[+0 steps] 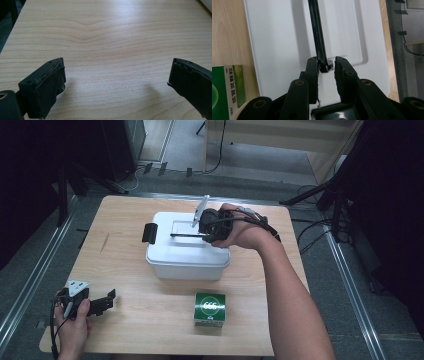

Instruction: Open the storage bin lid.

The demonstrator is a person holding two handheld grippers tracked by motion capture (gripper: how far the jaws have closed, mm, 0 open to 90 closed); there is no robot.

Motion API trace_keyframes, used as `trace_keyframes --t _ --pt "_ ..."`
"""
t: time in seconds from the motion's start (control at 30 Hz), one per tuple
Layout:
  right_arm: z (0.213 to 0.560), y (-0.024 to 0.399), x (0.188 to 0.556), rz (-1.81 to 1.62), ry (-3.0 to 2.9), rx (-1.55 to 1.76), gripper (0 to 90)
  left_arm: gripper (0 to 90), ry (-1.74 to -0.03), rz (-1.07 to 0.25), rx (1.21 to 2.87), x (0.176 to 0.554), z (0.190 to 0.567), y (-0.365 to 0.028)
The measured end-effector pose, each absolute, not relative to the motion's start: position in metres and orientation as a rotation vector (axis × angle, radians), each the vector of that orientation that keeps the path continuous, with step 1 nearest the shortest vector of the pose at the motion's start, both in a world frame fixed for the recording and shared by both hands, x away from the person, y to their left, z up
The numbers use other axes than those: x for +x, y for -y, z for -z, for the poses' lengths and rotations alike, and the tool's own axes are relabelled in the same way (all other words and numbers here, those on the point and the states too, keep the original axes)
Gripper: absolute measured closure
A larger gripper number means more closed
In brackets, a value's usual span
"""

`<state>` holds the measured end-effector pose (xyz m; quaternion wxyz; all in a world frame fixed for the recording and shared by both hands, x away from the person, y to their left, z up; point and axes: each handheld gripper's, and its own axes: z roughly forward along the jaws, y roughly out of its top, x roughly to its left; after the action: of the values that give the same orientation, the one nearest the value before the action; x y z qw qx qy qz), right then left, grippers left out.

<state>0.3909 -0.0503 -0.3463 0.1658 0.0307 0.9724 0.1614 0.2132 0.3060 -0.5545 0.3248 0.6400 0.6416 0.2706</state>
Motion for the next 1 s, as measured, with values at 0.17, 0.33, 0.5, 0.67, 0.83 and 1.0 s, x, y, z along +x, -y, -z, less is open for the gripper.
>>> trace_keyframes --t 0.17,0.33,0.5,0.67,0.83,1.0 --pt "0.345 0.041 0.391 -0.438 -2.781 0.044 75.4 1.5 -1.68 -0.709 1.681 0.213 0.554 -0.306" --pt "0.346 0.032 0.391 -0.399 -2.776 0.015 75.9 1.5 -1.679 -0.71 1.679 0.213 0.554 -0.306" --pt "0.348 0.026 0.392 -0.387 -2.784 0.002 76.1 1.5 -1.672 -0.727 1.673 0.212 0.554 -0.306" --pt "0.347 0.018 0.394 -0.381 -2.781 0.0 75.9 1.5 -1.664 -0.748 1.633 0.21 0.553 -0.306" --pt "0.347 0.012 0.395 -0.377 -2.794 0.0 77.0 1.5 -1.627 -0.788 1.587 0.207 0.552 -0.307" --pt "0.35 0.007 0.396 -0.351 -2.811 0.002 80.0 1.5 -1.551 -0.874 1.555 0.205 0.55 -0.304"
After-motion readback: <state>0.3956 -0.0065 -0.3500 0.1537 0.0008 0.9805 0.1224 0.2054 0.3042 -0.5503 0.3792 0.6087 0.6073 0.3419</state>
